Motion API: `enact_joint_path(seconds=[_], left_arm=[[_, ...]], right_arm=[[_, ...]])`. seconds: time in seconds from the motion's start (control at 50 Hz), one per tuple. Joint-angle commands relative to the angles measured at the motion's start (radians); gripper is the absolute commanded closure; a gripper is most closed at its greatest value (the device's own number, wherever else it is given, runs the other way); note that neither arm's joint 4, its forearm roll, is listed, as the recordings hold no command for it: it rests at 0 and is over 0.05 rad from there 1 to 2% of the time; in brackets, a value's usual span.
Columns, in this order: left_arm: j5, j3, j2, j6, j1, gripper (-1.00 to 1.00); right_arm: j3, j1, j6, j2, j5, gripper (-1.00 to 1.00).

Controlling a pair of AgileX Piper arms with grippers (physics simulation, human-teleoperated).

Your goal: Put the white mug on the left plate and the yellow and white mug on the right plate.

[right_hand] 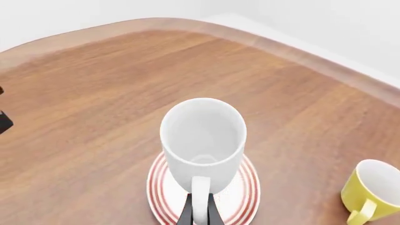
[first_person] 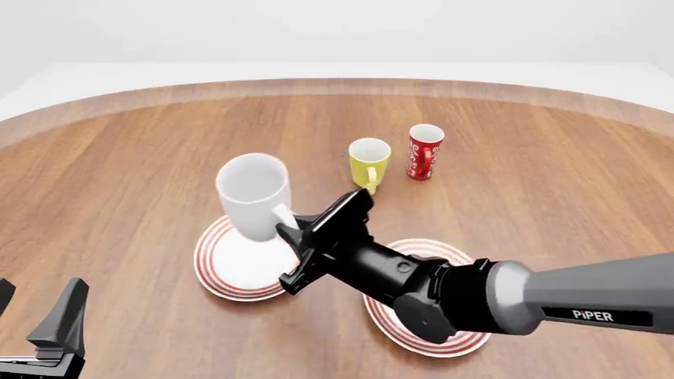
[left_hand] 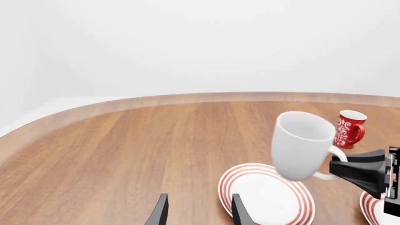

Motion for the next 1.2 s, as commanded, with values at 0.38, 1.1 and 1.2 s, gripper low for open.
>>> enact_joint_path(seconds=[0.38,1.1,1.2], left_arm=[[0.000,0.000,0.000,0.000,0.000,-1.00],[0.000,0.000,0.000,0.000,0.000,-1.00],[0.000,0.000,0.000,0.000,0.000,-1.00]], right_arm=[[-0.089,0.027,0.044,0.093,0.033,1.00],[-0.152,-0.002,0.068,0.171,0.079,1.00],[-0.158,-0.003,0.069,0.180,0.084,1.00]])
